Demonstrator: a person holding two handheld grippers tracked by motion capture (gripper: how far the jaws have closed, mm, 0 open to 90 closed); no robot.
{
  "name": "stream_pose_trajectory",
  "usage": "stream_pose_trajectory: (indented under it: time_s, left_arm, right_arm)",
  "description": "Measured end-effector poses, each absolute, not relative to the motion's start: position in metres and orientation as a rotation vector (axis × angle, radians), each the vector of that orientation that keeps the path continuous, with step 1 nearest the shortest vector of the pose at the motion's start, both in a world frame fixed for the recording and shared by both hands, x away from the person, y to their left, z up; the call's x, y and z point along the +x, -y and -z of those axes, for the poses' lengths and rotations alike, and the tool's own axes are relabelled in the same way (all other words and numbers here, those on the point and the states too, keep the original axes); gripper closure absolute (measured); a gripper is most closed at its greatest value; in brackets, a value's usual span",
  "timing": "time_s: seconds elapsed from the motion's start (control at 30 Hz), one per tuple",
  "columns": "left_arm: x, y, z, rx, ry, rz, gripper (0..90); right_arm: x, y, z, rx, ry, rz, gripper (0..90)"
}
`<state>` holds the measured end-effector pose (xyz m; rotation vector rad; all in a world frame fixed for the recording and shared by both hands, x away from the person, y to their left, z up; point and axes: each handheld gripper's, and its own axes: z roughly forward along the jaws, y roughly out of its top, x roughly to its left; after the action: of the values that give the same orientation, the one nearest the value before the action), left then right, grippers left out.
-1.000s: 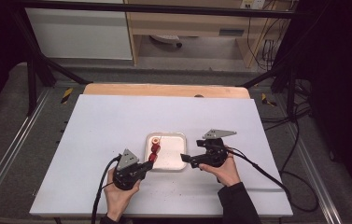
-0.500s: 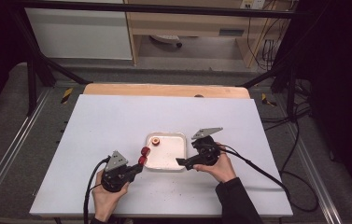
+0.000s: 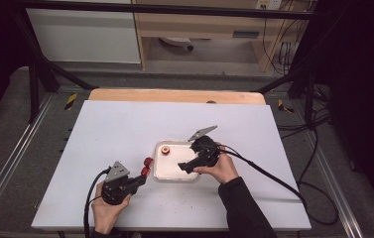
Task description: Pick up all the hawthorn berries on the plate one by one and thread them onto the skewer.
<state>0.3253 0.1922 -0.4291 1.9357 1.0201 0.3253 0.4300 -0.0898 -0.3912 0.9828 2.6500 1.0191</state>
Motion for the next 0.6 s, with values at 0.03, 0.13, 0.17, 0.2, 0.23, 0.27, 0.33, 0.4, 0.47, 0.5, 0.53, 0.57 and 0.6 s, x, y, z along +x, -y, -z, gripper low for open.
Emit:
stream_pose_trajectory:
  time_s: [0.03,0.13,0.17,0.2,0.23,0.27,0.33,0.4,0.47,0.5,0.53,0.57,0.6]
  left_arm:
    - [0.325,-0.193,0.43,1.94,-1.018,-0.323,88.1]
    - [0.325,-0.194,0.431,1.944,-1.014,-0.32,88.1]
    - [0.325,-0.194,0.431,1.942,-1.019,-0.318,88.1]
    - [0.325,-0.195,0.431,1.943,-1.017,-0.316,88.1]
    - [0.325,-0.195,0.431,1.943,-1.015,-0.314,88.1]
    - [0.325,-0.195,0.431,1.944,-1.013,-0.316,88.1]
    - [0.325,-0.196,0.431,1.941,-1.018,-0.32,88.1]
    - [0.325,-0.197,0.431,1.94,-1.02,-0.318,88.1]
    - [0.325,-0.196,0.432,1.943,-1.019,-0.317,88.1]
    - [0.325,-0.196,0.432,1.944,-1.02,-0.316,88.1]
    - [0.325,-0.196,0.432,1.946,-1.019,-0.317,88.1]
    - [0.325,-0.196,0.432,1.946,-1.019,-0.317,88.1]
    - [0.325,-0.196,0.432,1.945,-1.019,-0.317,88.1]
  right_arm:
    - [0.432,0.087,0.391,0.992,-2.651,-1.015,7.6]
    - [0.437,0.081,0.391,0.981,-2.661,-0.99,7.7]
    - [0.439,0.079,0.391,0.99,-2.663,-0.988,7.9]
    - [0.44,0.077,0.391,0.996,-2.664,-0.981,8.2]
    - [0.442,0.075,0.391,1.005,-2.668,-0.973,8.2]
    - [0.444,0.073,0.392,0.999,-2.672,-0.963,8.3]
    - [0.447,0.068,0.392,1.002,-2.676,-0.945,8.8]
    - [0.451,0.063,0.393,1.013,-2.677,-0.946,9.0]
    - [0.455,0.059,0.393,1.028,-2.67,-0.937,9.3]
    - [0.457,0.057,0.394,1.047,-2.672,-0.927,9.3]
    - [0.459,0.055,0.394,1.05,-2.672,-0.919,9.4]
    - [0.461,0.054,0.395,1.054,-2.676,-0.912,9.4]
    - [0.463,0.052,0.395,1.058,-2.671,-0.905,9.4]
